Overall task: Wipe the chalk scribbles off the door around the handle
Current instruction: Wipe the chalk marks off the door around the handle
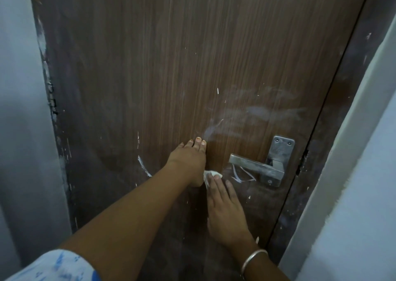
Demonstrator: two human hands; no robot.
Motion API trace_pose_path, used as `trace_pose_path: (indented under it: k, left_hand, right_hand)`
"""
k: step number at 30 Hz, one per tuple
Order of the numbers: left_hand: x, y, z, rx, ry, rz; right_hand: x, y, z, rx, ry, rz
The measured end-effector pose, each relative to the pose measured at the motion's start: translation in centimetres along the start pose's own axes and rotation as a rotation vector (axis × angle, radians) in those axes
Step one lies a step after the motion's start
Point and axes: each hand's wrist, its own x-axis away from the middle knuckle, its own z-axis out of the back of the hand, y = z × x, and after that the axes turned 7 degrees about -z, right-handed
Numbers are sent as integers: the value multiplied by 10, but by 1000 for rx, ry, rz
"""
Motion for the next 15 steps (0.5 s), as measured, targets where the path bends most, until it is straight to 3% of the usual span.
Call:
trace_pose_path:
  k: [11, 15]
  left_hand:
    - [-2, 1, -2, 7, -9, 17]
    - [-1, 1, -1, 4, -8, 10]
  right_hand:
    - [-24, 14, 26, -131, 235, -313]
    - [-21, 1, 22, -174, 249, -285]
